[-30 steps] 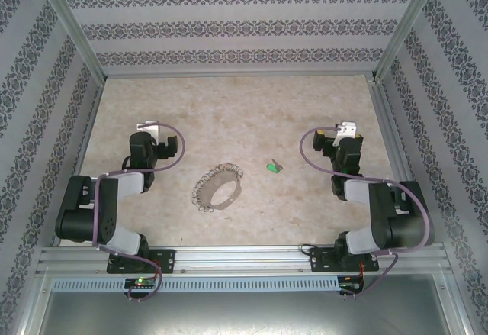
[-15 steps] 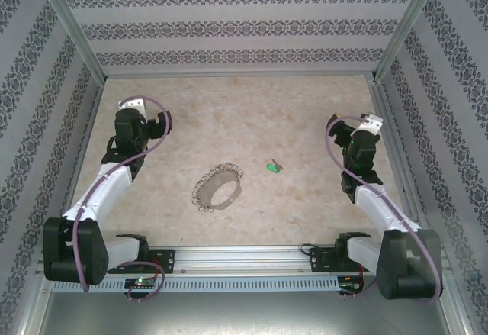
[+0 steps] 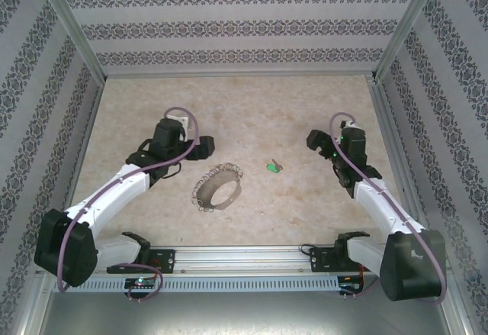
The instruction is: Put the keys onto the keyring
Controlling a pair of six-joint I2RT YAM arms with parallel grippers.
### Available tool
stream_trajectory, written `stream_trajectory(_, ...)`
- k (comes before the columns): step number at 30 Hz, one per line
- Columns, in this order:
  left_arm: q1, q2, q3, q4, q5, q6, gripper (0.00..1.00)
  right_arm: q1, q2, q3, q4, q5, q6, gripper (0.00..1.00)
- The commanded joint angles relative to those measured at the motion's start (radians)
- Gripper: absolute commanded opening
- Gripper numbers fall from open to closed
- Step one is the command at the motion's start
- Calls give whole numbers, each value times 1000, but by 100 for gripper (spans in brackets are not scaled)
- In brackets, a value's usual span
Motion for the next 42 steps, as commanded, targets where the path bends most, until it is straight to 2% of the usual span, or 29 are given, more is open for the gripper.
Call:
stream_trajectory(1,-79,24,-10,-37,-80,-52,99,124,40,84,-197,153,-6,98)
stream_trajectory(4,-130,61,-10,-22,-88,-53,97,213,73,106,-229,208,-16,98)
stream_trajectory(6,-159,83,-16,10,-79,-35,96,229,77,93,-213,158,-12,98)
stream_trajectory(10,-176,136,-27,81,6,-12,95,244,60,41,-132,-10,-6,98)
stream_trajectory(17,-215,217,-23,151,76,21,90,254,57,34,-146,-88,35,90)
stream_trajectory(21,-235,280,8,158,126,43,83,255,64,35,-147,-97,52,86)
stream_trajectory(26,-257,338,43,156,176,50,71,255,77,36,-142,-110,58,80)
stream_trajectory(33,-269,383,47,208,239,11,53,254,81,24,-131,-115,64,76)
stream_trajectory(42,-280,403,18,253,230,-17,48,252,86,31,-132,-114,62,79)
